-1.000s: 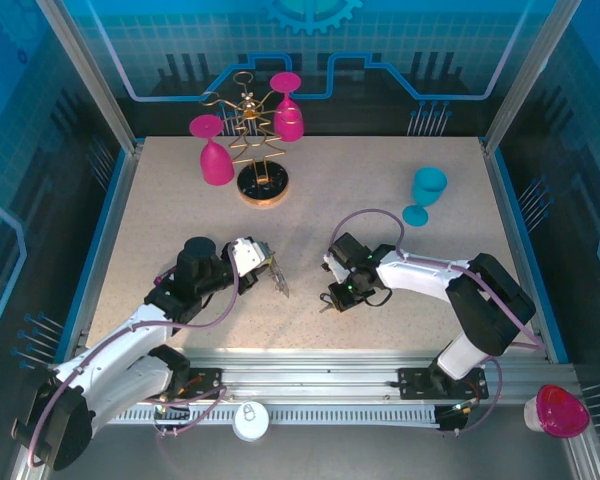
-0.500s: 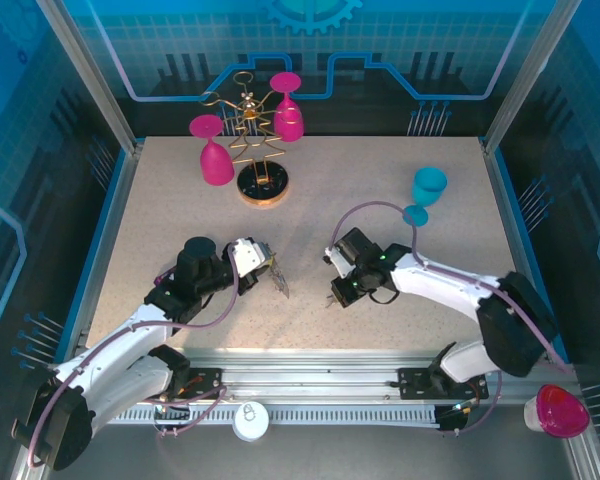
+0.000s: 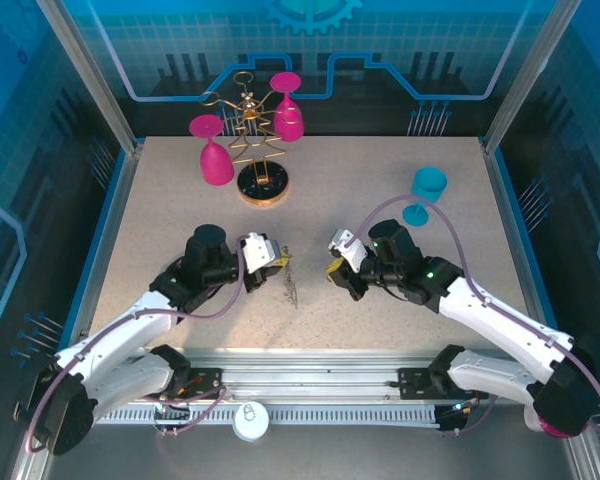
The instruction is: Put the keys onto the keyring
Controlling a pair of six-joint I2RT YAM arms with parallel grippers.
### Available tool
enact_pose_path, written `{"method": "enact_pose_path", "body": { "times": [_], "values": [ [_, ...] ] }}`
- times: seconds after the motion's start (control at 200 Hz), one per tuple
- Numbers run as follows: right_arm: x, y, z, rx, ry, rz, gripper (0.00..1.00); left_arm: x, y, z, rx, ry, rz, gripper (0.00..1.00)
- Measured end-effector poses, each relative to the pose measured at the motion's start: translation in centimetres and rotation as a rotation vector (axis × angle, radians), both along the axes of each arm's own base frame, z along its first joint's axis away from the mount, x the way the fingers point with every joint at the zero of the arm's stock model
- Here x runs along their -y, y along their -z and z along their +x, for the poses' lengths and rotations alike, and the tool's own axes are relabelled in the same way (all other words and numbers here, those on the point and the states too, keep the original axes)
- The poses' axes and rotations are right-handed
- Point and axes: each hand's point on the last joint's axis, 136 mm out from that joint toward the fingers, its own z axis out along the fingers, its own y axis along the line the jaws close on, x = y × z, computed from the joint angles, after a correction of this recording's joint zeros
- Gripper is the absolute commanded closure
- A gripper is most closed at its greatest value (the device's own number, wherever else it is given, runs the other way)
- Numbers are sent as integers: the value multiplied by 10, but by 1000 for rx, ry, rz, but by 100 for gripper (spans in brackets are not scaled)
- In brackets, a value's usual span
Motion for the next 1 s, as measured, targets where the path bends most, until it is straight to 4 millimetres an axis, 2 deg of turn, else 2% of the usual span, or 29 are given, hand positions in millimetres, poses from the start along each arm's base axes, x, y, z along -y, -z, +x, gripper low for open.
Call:
{"method": "enact_pose_path", "body": {
  "times": [0.115, 0.25, 0.42, 0.72, 1.001],
  "values": [
    [-6, -14, -8, 46, -83, 51, 100, 17, -1, -4, -32, 52, 2, 100],
    [-12, -21, -17, 71, -159, 80, 100, 29, 6, -10, -97, 87, -4, 100],
    [-18, -26, -22, 74, -211, 106, 100, 33, 14, -13, -172, 100, -19, 100],
    [-28, -30, -10, 63, -220, 93, 100, 37, 11, -19, -207, 124, -47, 100],
    [-34, -32, -9, 77, -228, 77, 100, 39, 9, -21, -205, 134, -52, 100]
  ]
}}
